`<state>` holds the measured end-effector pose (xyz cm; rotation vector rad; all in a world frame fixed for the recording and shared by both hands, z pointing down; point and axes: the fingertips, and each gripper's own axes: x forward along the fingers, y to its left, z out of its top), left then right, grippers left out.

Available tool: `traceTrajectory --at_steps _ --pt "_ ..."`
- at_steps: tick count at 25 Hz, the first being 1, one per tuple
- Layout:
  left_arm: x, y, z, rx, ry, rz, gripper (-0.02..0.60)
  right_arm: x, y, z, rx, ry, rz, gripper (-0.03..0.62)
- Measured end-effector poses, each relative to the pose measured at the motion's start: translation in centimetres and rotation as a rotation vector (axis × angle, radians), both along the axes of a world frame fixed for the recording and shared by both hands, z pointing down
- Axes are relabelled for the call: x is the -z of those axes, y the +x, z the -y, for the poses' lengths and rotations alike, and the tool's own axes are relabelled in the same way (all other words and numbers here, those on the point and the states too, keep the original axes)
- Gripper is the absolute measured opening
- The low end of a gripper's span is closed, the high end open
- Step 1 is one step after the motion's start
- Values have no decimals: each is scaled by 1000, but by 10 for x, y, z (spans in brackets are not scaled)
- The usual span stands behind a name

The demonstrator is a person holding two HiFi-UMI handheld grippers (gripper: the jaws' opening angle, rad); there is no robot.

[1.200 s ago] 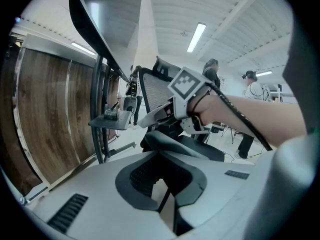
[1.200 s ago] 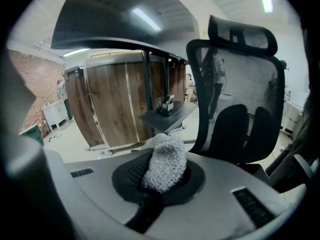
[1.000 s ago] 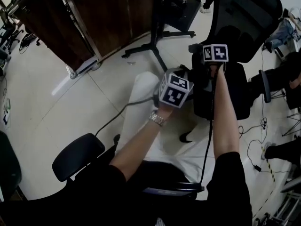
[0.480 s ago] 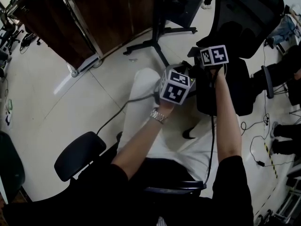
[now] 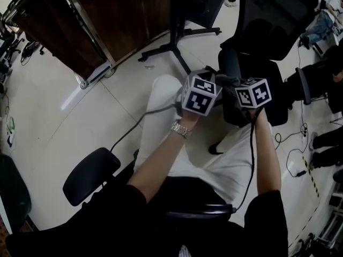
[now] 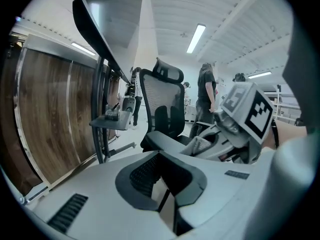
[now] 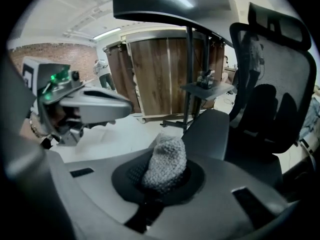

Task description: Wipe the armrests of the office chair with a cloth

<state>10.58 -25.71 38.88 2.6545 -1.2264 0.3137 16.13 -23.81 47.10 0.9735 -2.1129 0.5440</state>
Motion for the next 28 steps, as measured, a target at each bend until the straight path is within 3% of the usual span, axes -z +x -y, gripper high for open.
traceTrajectory --at_steps 5,7,12,15,22,28 --pt "2 1 2 -1 -5 -11 -6 7 20 -35 53 -19 -28 22" --pt "3 2 2 -1 -1 -14 -6 27 29 -32 41 4 26 22" --pt "2 6 0 -12 5 3 -6 117 70 48 -163 237 151 21" --pt "1 7 -1 -14 9 15 -6 137 70 100 -220 295 163 21" --pt "-4 2 3 -3 2 29 -6 59 72 185 -355 190 41 22" --pt "-6 -6 10 5 -2 29 -6 7 61 176 -311 72 23 23"
